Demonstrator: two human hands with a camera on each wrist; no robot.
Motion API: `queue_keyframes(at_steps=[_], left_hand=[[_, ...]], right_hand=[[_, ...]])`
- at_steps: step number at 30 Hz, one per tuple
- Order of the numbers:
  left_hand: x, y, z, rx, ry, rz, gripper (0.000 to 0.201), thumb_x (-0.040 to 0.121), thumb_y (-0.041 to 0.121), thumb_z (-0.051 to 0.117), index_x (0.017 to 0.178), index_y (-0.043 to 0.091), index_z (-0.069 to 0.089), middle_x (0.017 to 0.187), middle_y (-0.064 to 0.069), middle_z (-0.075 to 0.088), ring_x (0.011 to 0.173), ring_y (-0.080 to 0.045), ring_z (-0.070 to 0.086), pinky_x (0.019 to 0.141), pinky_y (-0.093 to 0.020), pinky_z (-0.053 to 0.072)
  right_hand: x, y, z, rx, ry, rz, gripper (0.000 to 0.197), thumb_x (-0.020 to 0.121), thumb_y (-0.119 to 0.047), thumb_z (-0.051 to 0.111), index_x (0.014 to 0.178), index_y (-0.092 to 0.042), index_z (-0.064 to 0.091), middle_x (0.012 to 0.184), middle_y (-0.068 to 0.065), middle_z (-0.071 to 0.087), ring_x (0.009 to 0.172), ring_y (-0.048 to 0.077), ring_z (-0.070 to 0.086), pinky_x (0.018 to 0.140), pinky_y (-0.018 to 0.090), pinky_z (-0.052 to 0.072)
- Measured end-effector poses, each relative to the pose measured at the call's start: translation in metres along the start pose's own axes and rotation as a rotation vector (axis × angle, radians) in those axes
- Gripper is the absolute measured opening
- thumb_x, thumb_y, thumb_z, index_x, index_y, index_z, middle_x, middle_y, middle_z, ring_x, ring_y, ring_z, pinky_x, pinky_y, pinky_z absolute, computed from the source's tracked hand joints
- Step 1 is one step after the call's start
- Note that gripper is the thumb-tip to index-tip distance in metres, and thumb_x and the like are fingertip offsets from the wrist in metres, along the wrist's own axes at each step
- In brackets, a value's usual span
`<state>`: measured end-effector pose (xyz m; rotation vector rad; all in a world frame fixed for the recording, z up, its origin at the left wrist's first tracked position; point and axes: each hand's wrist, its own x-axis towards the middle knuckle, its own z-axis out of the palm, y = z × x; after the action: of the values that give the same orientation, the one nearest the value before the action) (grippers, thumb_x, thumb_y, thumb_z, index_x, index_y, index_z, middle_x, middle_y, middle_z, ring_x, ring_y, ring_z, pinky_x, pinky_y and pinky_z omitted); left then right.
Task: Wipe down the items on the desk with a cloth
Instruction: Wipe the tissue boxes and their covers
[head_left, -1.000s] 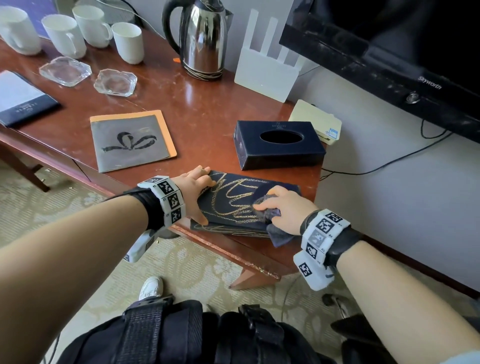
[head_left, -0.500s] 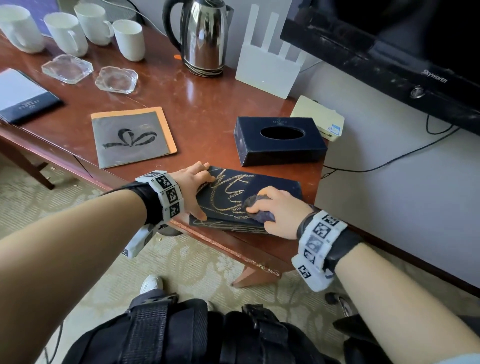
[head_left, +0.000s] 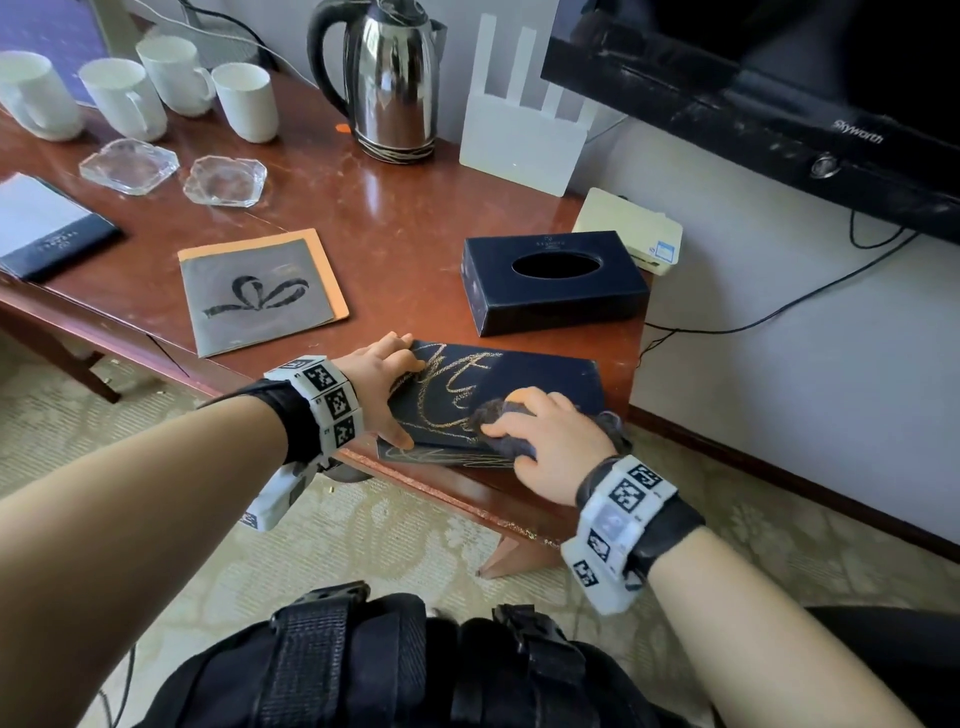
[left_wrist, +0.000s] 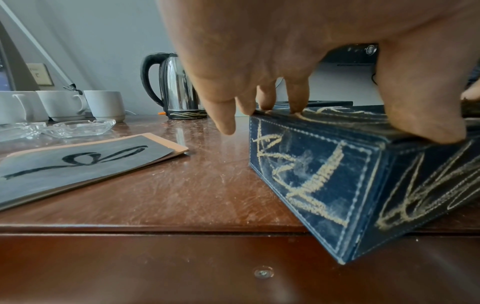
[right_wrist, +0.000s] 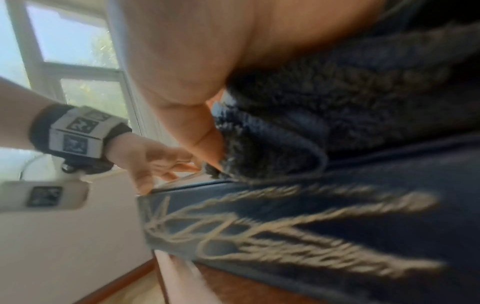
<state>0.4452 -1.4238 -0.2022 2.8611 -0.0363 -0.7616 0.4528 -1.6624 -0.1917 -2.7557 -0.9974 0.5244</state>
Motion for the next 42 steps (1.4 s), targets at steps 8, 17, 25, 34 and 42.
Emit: queue_keyframes(at_steps=[8, 17, 25, 34, 42], left_hand=[[0.001, -0.002, 0.003, -0.021, 0.023, 0.015, 0.105, 0.064, 0.051, 0.078, 0.147, 0.025, 0.019, 0.155, 0.006, -0.001, 0.144, -0.018, 0.003, 0.116, -0.039, 0.018], [0.000, -0.004, 0.007, -0.071, 0.060, 0.036, 0.103, 0.063, 0.049, 0.079, 0.146, 0.027, 0.021, 0.155, 0.005, 0.000, 0.144, -0.017, 0.004, 0.116, -0.038, 0.020], [0.000, -0.002, 0.006, -0.084, 0.064, 0.025, 0.103, 0.063, 0.047, 0.080, 0.145, 0.023, 0.023, 0.155, 0.004, 0.002, 0.144, -0.017, 0.003, 0.116, -0.038, 0.019], [-0.002, -0.001, 0.006, -0.069, 0.061, 0.013, 0.104, 0.061, 0.051, 0.079, 0.145, 0.027, 0.022, 0.154, 0.007, 0.002, 0.144, -0.017, 0.006, 0.114, -0.041, 0.023], [-0.006, 0.001, 0.002, -0.049, 0.043, 0.010, 0.102, 0.065, 0.052, 0.077, 0.146, 0.028, 0.020, 0.155, 0.007, 0.000, 0.144, -0.015, 0.001, 0.114, -0.037, 0.021]], right_hand=[[-0.004, 0.008, 0.000, -0.050, 0.201, 0.498, 0.038, 0.084, -0.018, 0.048, 0.120, -0.029, 0.053, 0.136, 0.001, 0.034, 0.115, 0.028, 0.036, 0.082, 0.032, 0.040], [-0.007, -0.003, 0.013, 0.210, 0.225, 0.364, 0.041, 0.083, -0.023, 0.052, 0.122, -0.037, 0.056, 0.131, -0.003, 0.040, 0.117, 0.024, 0.040, 0.089, 0.031, 0.040], [0.006, -0.014, 0.004, -0.007, 0.213, 0.454, 0.042, 0.085, -0.018, 0.047, 0.124, -0.032, 0.051, 0.135, 0.003, 0.034, 0.117, 0.028, 0.036, 0.084, 0.033, 0.039], [0.025, 0.049, -0.026, 0.080, 0.184, 0.629, 0.043, 0.090, -0.015, 0.046, 0.130, -0.031, 0.048, 0.137, 0.005, 0.035, 0.120, 0.031, 0.036, 0.091, 0.035, 0.039], [-0.001, 0.033, -0.006, -0.013, 0.105, 0.376, 0.044, 0.089, -0.015, 0.047, 0.128, -0.034, 0.050, 0.132, -0.001, 0.035, 0.117, 0.024, 0.037, 0.088, 0.035, 0.044]])
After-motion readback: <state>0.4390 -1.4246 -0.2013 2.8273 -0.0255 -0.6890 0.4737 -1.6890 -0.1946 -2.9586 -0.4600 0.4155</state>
